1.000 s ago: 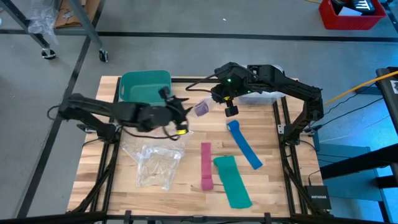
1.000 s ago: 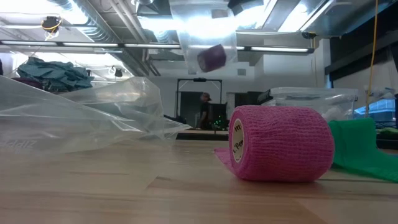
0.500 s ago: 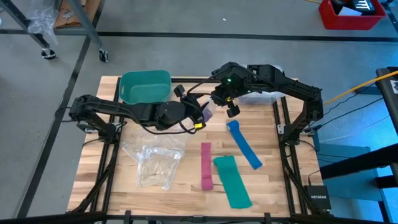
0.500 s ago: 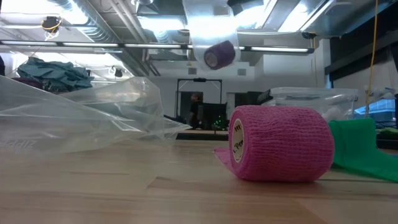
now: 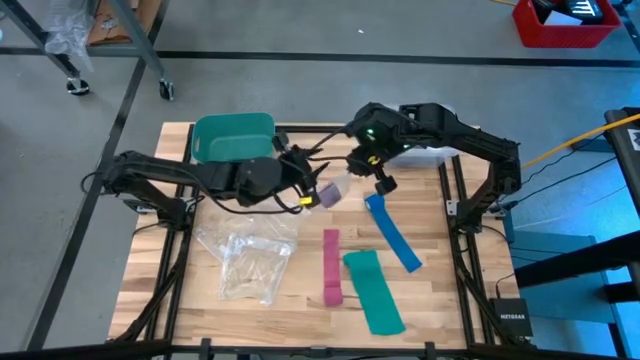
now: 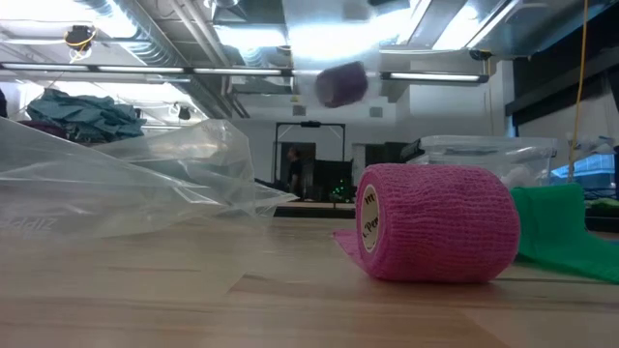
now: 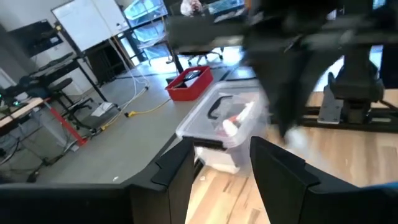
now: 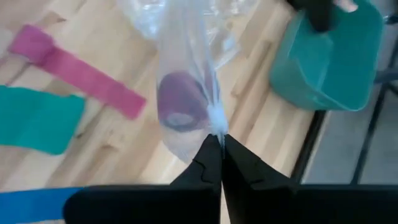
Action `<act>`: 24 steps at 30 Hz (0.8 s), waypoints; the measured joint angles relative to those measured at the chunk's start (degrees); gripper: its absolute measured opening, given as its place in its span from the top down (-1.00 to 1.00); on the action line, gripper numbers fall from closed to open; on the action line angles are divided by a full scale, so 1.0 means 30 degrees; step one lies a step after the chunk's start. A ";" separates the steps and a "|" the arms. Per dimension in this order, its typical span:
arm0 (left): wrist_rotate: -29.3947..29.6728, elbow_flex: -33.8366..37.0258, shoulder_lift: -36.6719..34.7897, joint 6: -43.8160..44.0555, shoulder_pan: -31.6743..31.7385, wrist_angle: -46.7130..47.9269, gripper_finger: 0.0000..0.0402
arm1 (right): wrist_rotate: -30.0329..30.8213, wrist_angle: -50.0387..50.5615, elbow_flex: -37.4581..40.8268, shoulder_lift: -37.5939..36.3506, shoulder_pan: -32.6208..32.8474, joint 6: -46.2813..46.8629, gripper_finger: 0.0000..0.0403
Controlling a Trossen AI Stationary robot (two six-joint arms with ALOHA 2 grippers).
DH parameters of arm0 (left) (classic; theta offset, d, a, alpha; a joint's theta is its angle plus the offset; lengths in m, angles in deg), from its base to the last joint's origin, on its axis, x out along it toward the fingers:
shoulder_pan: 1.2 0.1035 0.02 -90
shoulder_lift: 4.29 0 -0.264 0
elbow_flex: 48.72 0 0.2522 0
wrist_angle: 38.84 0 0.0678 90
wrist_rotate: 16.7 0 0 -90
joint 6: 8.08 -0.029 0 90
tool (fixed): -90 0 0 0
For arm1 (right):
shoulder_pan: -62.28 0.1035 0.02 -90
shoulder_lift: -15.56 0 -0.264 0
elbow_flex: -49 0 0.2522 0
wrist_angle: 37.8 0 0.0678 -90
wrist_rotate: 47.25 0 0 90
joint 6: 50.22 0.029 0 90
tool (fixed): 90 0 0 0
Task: Roll bandage
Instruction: Close the transparent zip bag
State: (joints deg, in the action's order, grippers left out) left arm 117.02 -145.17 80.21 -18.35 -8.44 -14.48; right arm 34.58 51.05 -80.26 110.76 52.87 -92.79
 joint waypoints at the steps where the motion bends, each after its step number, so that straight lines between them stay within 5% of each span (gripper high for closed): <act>1: 0.0000 0.0000 -0.0160 0.0129 0.0005 0.0334 0.25 | -0.0163 0.0277 0.0000 -0.0142 0.0000 0.0161 1.00; 14: -0.0071 -0.0007 -0.0542 0.2241 0.0147 0.4198 0.25 | -0.0110 0.1140 0.1611 -0.5186 0.0000 0.2488 1.00; 18: -0.0099 -0.0007 -0.0521 0.2409 0.0147 0.4446 0.25 | -0.0311 -0.2137 0.6179 -0.7835 0.0000 0.3729 1.00; 24: -0.1135 -0.0007 -0.0507 0.2436 0.0203 0.4433 0.25 | -0.1439 -1.2381 1.6305 -1.2112 0.0000 0.5981 1.00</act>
State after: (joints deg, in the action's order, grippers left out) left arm 113.61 -145.20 78.69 -11.04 -7.84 -1.18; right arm 30.26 13.91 -31.35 74.42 52.87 -74.84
